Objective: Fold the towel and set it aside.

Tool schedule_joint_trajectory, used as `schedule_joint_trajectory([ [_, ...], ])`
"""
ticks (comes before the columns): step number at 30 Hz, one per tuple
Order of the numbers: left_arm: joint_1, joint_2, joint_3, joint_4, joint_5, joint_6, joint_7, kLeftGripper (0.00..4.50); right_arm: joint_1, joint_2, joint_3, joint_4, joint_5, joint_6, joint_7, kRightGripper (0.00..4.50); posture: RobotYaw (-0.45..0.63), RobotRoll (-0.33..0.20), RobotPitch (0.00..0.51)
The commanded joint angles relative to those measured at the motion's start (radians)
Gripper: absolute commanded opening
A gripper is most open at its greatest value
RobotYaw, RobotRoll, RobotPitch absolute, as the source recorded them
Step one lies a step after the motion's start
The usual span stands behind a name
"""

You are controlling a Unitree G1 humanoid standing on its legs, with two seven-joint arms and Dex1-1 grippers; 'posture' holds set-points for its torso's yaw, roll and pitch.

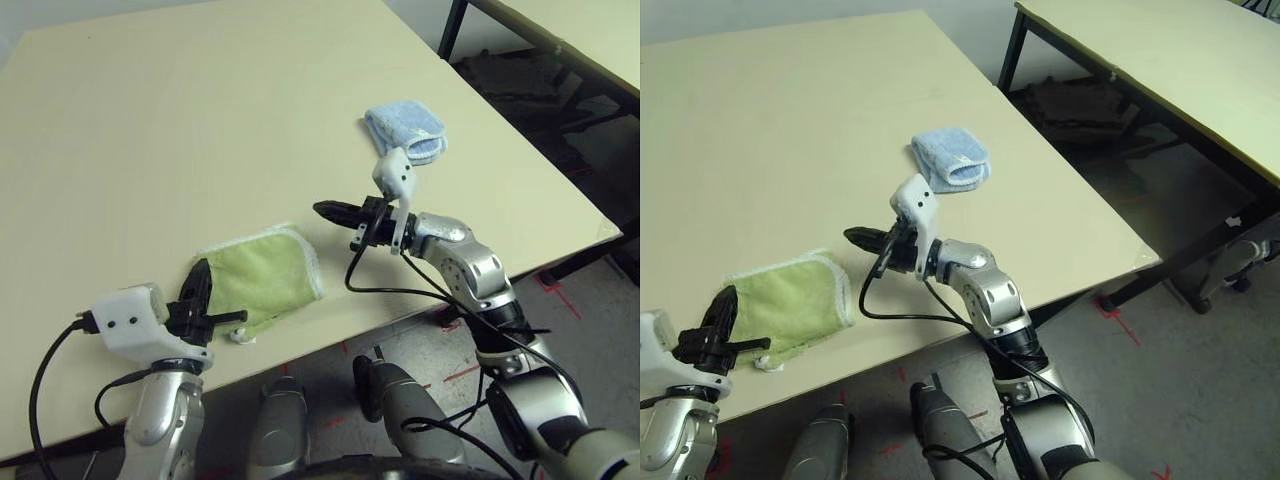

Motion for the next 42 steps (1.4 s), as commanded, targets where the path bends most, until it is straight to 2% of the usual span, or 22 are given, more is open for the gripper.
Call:
schedule_joint_trajectory([
  [1, 0.002, 0.008, 0.006, -0.013, -0.005, 0.017, -0.001, 0.0, 0.006, 0.036, 0.02, 0.01, -0.042, -0.006, -0.083, 0.04, -0.08, 0.0, 0.216],
  [5, -0.014, 0.01, -0.001, -0.008, 0.001, 0.028, 0.003, 0.0, -0.003, 0.114, 0.048, 0.018, -0.063, -0.018, -0.144, 0.04, -0.09, 0.0, 0.215],
  [7, -0.029, 0.008, -0.011, -0.003, 0.007, 0.036, 0.007, 0.0, 0.007, 0.102, 0.106, -0.017, -0.067, -0.026, -0.085, 0.04, -0.11, 0.0, 0.215],
  [9, -0.047, 0.006, -0.022, 0.004, 0.012, 0.043, 0.01, 0.0, 0.023, 0.09, 0.114, -0.054, -0.014, 0.013, -0.025, 0.04, -0.11, 0.0, 0.218],
  [15, -0.076, 0.0, -0.039, 0.007, 0.033, 0.055, 0.026, 0.0, 0.05, 0.057, 0.132, -0.13, 0.011, 0.058, 0.003, 0.04, -0.13, 0.0, 0.221],
  [18, -0.085, 0.0, -0.054, 0.0, 0.008, 0.056, 0.01, 0.0, 0.059, 0.046, 0.139, -0.156, 0.056, 0.086, 0.051, 0.04, -0.14, 0.0, 0.225],
  [22, -0.05, 0.124, 0.049, -0.019, -0.138, 0.06, -0.149, 0.0, 0.051, -0.002, 0.152, -0.141, 0.086, 0.054, 0.158, 0.04, -0.14, 0.0, 0.222],
  [24, -0.02, 0.23, 0.148, -0.007, -0.274, 0.072, -0.286, 0.0, 0.03, -0.039, 0.147, -0.119, 0.106, 0.024, 0.245, 0.04, -0.13, 0.0, 0.221],
  [26, 0.006, 0.315, 0.214, 0.008, -0.37, 0.082, -0.393, 0.0, 0.012, -0.066, 0.148, -0.098, 0.118, -0.003, 0.315, 0.04, -0.13, 0.0, 0.222],
  [29, 0.036, 0.486, 0.296, 0.051, -0.491, 0.115, -0.614, 0.0, -0.055, -0.097, 0.163, -0.004, 0.117, -0.067, 0.456, 0.04, -0.12, 0.0, 0.221],
  [32, 0.038, 0.615, 0.322, 0.088, -0.544, 0.137, -0.774, 0.0, -0.126, -0.092, 0.175, 0.112, 0.098, -0.133, 0.551, 0.04, -0.12, 0.0, 0.218],
  [36, 0.033, 0.677, 0.316, 0.115, -0.551, 0.132, -0.88, 0.0, -0.182, -0.064, 0.188, 0.221, 0.067, -0.191, 0.61, 0.04, -0.12, 0.0, 0.213],
  [42, 0.091, 0.65, 0.236, 0.105, -0.484, 0.096, -0.951, 0.0, -0.183, -0.039, 0.222, 0.293, 0.031, -0.214, 0.657, 0.04, -0.11, 0.0, 0.214],
])
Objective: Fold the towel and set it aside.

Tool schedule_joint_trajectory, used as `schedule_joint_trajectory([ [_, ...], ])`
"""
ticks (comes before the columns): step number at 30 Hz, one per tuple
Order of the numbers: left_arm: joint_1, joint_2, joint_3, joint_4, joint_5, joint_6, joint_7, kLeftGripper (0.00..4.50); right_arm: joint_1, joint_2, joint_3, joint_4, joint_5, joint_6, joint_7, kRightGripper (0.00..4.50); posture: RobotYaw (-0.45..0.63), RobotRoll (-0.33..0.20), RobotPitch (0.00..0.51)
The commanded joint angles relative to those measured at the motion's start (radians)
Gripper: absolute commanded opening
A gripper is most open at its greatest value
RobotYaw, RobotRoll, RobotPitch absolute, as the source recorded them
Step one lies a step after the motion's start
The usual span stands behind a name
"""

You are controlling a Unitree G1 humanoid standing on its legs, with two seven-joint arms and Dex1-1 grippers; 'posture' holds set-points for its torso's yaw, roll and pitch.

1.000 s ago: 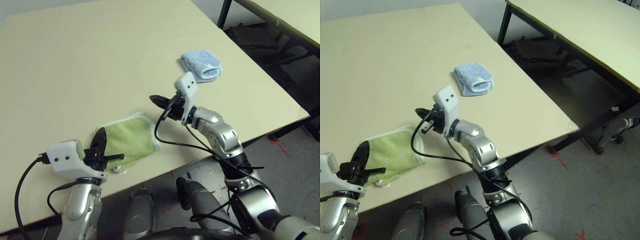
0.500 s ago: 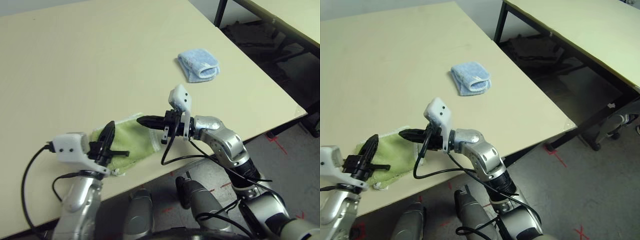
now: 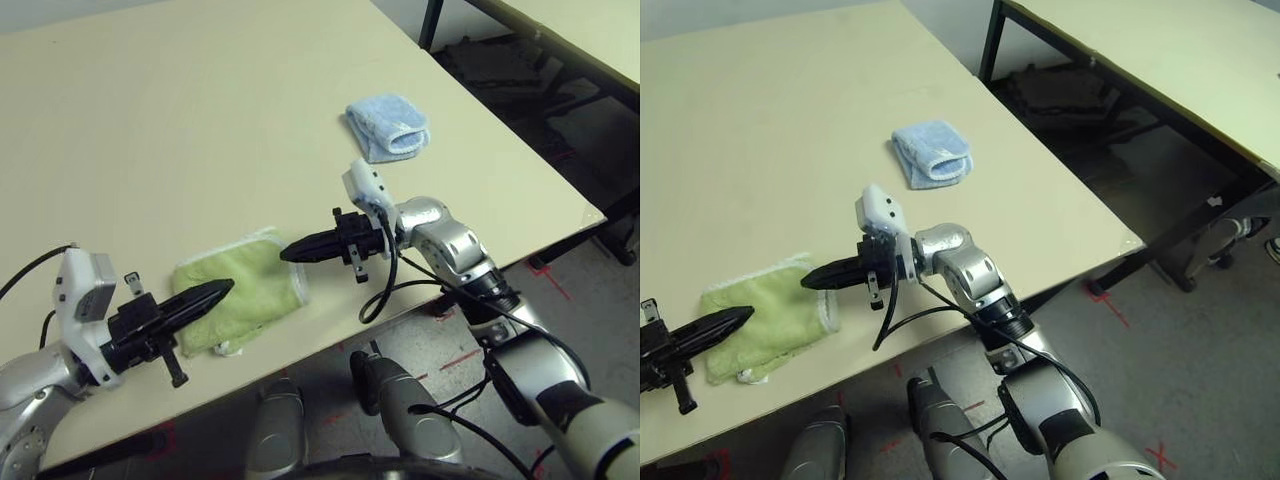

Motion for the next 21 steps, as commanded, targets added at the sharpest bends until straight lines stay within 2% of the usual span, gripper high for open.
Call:
schedule_joint_trajectory([
  [1, 0.047, -0.022, -0.049, 0.003, 0.064, -0.036, -0.035, 0.0, 0.017, 0.0, 0.04, 0.015, -0.033, -0.016, 0.032, 0.04, -0.1, 0.0, 0.215],
  [6, 0.08, -0.05, -0.014, 0.059, 0.097, -0.081, -0.048, 0.0, 0.024, -0.023, 0.089, 0.065, -0.113, -0.024, 0.033, 0.04, -0.08, 0.0, 0.219],
  [13, 0.174, -0.069, 0.052, 0.082, 0.122, -0.122, -0.076, 0.0, -0.035, -0.049, 0.074, 0.191, -0.19, -0.084, 0.038, 0.04, -0.06, 0.0, 0.215],
  [21, 0.283, -0.091, 0.183, 0.049, 0.072, -0.13, -0.107, 0.0, -0.127, -0.104, -0.007, 0.263, -0.149, -0.082, 0.105, 0.04, -0.06, 0.0, 0.204],
])
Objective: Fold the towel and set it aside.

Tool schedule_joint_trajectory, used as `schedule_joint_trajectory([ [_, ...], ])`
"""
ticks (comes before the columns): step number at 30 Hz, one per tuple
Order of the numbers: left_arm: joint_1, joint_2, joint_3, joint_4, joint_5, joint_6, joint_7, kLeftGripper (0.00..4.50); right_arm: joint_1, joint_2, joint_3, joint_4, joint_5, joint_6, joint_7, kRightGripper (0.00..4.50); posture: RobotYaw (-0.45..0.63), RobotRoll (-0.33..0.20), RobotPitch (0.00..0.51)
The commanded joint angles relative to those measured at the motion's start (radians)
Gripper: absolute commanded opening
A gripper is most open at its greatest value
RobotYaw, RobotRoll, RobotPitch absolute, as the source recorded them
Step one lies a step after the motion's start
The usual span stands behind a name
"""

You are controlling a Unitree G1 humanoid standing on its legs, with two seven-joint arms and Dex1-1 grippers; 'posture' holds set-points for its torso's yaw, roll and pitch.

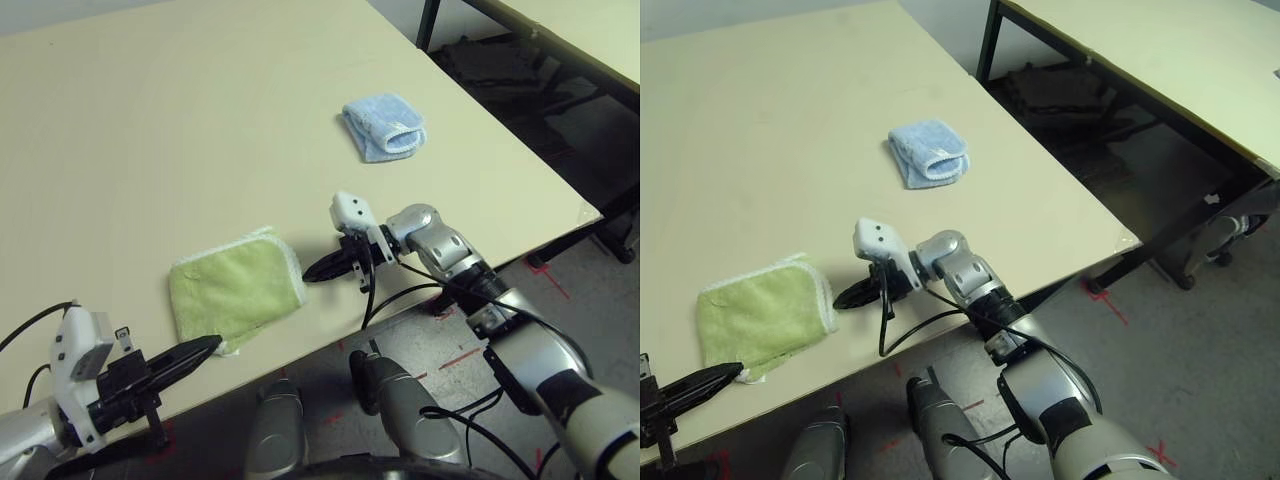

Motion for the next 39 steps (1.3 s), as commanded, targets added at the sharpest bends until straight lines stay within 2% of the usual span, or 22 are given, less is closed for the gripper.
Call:
schedule_joint_trajectory([
  [1, 0.042, -0.004, 0.074, -0.026, -0.031, 0.0, -0.021, 0.0, -0.038, -0.019, -0.059, 0.012, 0.036, 0.028, 0.049, 0.04, -0.05, 0.0, 0.2],
  [6, 0.04, 0.018, 0.189, -0.121, -0.177, 0.082, 0.023, 0.0, -0.108, -0.032, -0.125, -0.013, 0.085, 0.117, 0.082, 0.04, -0.05, 0.0, 0.195],
  [9, -0.046, 0.049, 0.191, -0.134, -0.231, 0.131, 0.092, 0.0, -0.134, 0.01, -0.141, -0.056, 0.11, 0.171, 0.054, 0.04, -0.05, 0.0, 0.195],
  [11, -0.093, 0.066, 0.153, -0.129, -0.208, 0.147, 0.113, 0.0, -0.13, 0.041, -0.137, -0.085, 0.113, 0.195, 0.03, 0.04, -0.05, 0.0, 0.197],
  [15, -0.209, 0.096, -0.01, -0.028, -0.032, 0.129, 0.15, 0.0, -0.08, 0.131, -0.076, -0.096, 0.056, 0.157, -0.03, 0.04, -0.06, 0.0, 0.199],
  [21, -0.338, 0.11, -0.107, 0.099, 0.092, 0.08, 0.139, 0.0, -0.055, 0.221, -0.014, -0.041, -0.019, 0.107, -0.114, 0.04, -0.06, 0.0, 0.202],
  [26, -0.405, 0.128, -0.16, 0.198, 0.178, 0.038, 0.122, 0.0, -0.031, 0.244, 0.02, 0.027, -0.07, 0.045, -0.133, 0.04, -0.06, 0.0, 0.207],
  [33, -0.397, 0.143, -0.182, 0.272, 0.242, -0.013, 0.078, 0.0, -0.024, 0.221, 0.017, 0.118, -0.119, -0.017, -0.142, 0.04, -0.07, 0.0, 0.213],
  [39, -0.312, 0.163, -0.097, 0.308, 0.229, -0.043, 0.019, 0.0, -0.09, 0.152, -0.027, 0.234, -0.137, -0.083, -0.139, 0.04, -0.07, 0.0, 0.214],
])
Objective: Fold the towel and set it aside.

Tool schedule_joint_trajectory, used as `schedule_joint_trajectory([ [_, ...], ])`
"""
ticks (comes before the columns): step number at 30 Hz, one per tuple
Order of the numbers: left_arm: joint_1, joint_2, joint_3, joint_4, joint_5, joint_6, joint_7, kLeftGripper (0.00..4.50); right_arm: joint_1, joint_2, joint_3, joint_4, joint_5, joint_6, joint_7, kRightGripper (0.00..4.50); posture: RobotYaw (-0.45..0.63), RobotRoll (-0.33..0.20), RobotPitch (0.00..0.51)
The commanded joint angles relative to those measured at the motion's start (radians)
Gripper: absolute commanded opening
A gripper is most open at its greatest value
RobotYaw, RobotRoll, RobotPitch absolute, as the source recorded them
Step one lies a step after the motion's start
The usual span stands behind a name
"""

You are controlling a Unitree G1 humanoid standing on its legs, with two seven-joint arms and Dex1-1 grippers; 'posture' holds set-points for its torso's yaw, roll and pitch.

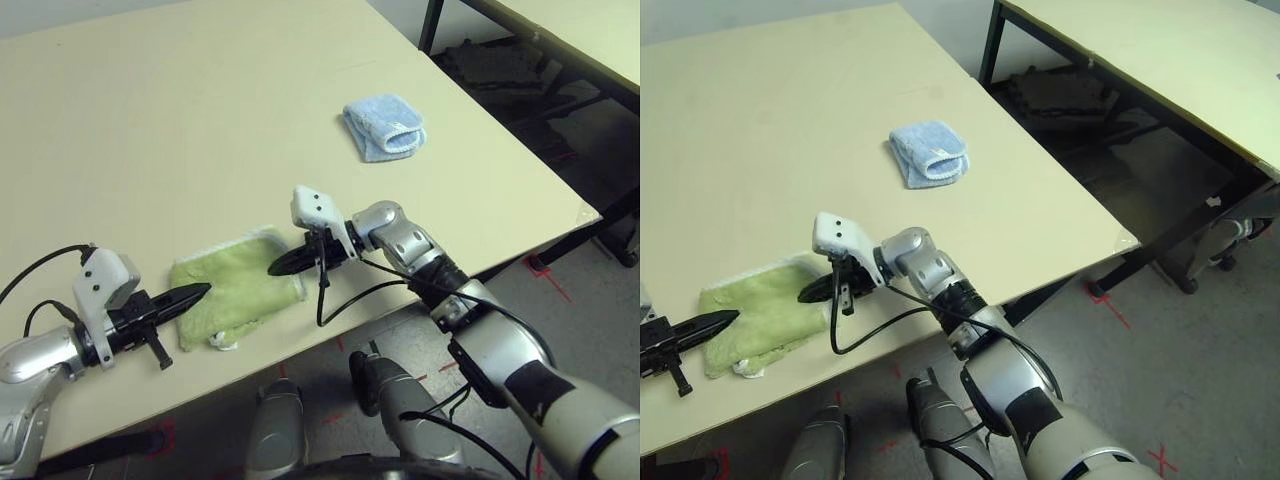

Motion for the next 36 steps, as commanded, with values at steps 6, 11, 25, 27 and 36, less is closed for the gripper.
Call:
schedule_joint_trajectory([
  [6, 0.091, 0.011, 0.173, -0.004, -0.09, 0.02, -0.075, 0.0, -0.113, -0.064, -0.106, 0.088, 0.031, 0.01, 0.061, 0.04, -0.06, 0.0, 0.21],
  [11, 0.038, 0.023, 0.229, -0.04, -0.166, 0.08, -0.055, 0.0, -0.172, -0.029, -0.15, 0.054, 0.067, 0.062, 0.076, 0.04, -0.05, 0.0, 0.208],
  [25, -0.236, -0.039, -0.051, 0.018, -0.058, 0.09, 0.067, 0.0, -0.15, 0.155, -0.116, 0.112, 0.014, 0.02, -0.009, 0.04, -0.06, 0.0, 0.208],
  [27, -0.252, -0.048, -0.073, 0.035, -0.043, 0.082, 0.071, 0.0, -0.15, 0.168, -0.113, 0.131, 0.008, 0.009, -0.015, 0.04, -0.06, 0.0, 0.211],
  [36, -0.24, -0.054, -0.093, 0.101, -0.003, 0.03, 0.058, 0.0, -0.136, 0.158, -0.109, 0.228, -0.048, -0.06, -0.041, 0.04, -0.06, 0.0, 0.206],
])
